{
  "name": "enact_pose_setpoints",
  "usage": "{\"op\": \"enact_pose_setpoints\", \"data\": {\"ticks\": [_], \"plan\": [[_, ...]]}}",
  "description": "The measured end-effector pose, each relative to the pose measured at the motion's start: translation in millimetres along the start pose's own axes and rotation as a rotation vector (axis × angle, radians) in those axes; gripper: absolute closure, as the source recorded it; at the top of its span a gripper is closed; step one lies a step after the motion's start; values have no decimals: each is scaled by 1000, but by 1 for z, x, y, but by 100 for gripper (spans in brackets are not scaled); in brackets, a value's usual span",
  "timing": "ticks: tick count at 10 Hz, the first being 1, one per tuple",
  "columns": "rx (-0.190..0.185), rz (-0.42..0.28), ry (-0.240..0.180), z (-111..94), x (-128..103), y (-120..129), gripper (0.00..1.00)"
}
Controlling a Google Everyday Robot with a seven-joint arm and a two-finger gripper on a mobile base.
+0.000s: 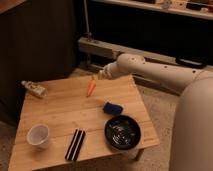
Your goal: Place the pepper on the white sponge
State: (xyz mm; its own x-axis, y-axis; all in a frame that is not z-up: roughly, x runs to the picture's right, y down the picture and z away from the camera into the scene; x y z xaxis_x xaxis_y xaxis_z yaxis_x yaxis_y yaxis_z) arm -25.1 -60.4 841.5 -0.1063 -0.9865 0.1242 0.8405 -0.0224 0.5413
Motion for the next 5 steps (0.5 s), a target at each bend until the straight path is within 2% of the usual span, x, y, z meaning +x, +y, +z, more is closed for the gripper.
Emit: {"op": "enact_pose_setpoints", "data": {"ticks": [3, 5], "plan": [[-15, 22, -37, 21, -4, 12, 20], [5, 48, -19, 26, 5, 23, 20]]}}
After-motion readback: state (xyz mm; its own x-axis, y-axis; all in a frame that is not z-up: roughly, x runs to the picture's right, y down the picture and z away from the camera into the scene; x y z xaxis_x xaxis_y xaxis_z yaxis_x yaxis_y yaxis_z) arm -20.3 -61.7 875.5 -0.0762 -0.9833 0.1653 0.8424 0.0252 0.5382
